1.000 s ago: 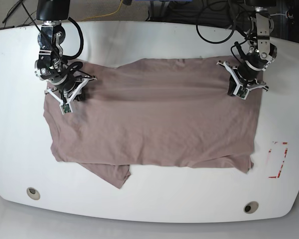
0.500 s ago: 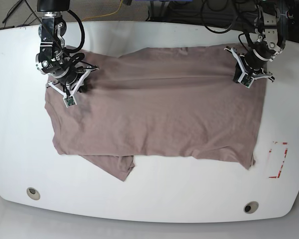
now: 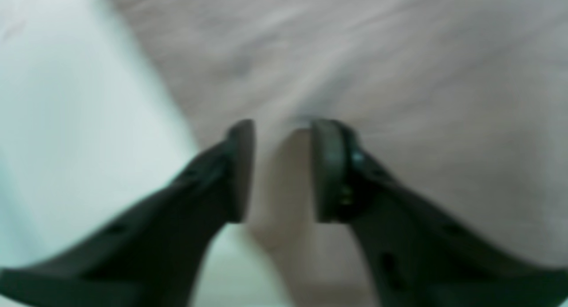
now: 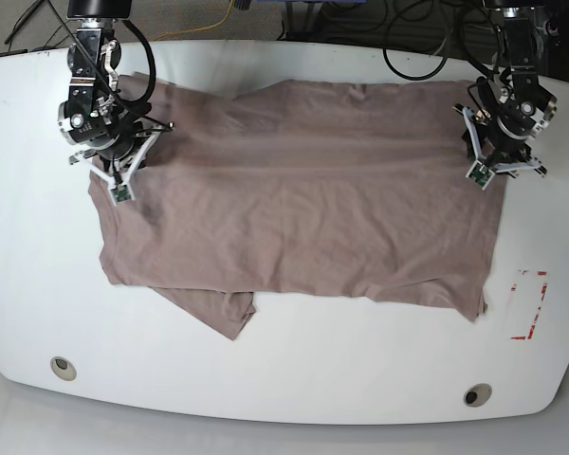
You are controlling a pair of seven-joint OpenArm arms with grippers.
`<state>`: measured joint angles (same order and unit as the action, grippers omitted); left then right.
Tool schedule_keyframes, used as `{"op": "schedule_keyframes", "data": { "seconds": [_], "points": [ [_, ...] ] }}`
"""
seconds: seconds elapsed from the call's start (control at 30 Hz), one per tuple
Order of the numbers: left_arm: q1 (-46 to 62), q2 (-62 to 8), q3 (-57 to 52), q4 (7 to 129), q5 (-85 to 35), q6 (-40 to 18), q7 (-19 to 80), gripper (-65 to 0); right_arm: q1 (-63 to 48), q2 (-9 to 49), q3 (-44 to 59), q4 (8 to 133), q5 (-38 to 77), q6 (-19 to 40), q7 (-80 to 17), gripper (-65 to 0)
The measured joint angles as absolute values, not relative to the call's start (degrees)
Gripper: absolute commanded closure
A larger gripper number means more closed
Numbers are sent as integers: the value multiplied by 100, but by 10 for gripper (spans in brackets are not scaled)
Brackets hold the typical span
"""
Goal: Layout the t-shirt on the table in an organized manner, then fold the t-shirt properly
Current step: 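Drag the pinched fabric with both grippers apart to smooth the t-shirt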
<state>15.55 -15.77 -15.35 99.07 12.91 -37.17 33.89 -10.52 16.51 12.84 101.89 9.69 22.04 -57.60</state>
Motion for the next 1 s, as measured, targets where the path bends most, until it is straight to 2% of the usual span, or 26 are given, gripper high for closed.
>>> {"op": "schedule_keyframes", "data": {
  "seconds": [0.1, 0.23, 0.37, 0.43, 0.6, 0.9, 1.0],
  "points": [
    [1391, -1568, -1520, 9981, 1286, -3739, 3380, -274, -928, 1682, 1282, 10407, 928, 2152, -5843, -139],
    [1144, -1516, -1461, 10003, 1157, -3819, 3334, -274, -781, 1662, 1253, 10659, 1055, 2163, -5813, -314],
    [1044, -1551, -1487, 10027, 1229, -3815, 3387, -274, -764, 1643, 1323, 10820, 1033, 2169, -5861, -408],
    [1033, -1562, -1505, 10086, 1245, -3802, 3391, -274, -784, 1573, 1549, 10923, 1085, 2191, -5859, -428],
    [1031, -1542, -1498, 10232, 1197, -3822, 3371, -274, -808, 1039, 2418, 11021, 1022, 2193, -5824, -431],
    [1048, -1540, -1483, 10261, 1210, -3819, 3175, -274, -961, 165, 3712, 11030, 1052, 2849, -5867, -431],
    [1048, -1520, -1463, 10259, 1197, -3822, 2967, -274, -1035, 8, 4042, 11059, 1328, 2877, -5876, -431]
  ]
}}
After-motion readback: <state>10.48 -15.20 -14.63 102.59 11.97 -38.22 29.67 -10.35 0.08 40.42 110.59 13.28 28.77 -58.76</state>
